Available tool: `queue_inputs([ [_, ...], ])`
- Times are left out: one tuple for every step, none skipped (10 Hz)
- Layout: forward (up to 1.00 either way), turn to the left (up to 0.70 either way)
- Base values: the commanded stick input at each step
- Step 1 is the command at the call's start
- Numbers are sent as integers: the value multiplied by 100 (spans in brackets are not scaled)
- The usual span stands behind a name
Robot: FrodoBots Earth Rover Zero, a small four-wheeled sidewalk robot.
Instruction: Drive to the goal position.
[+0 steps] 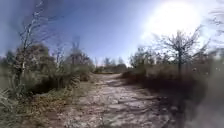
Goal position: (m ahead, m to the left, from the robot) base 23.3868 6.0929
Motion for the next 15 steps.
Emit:
queue_inputs([
  [70,0],
  [70,0],
  [70,1],
  [70,2],
  [70,2],
  [70,2],
  [70,3],
  [70,3],
  [70,3],
  [70,3],
  [70,4],
  [70,7],
  [70,8],
  [70,8],
  [70,6],
])
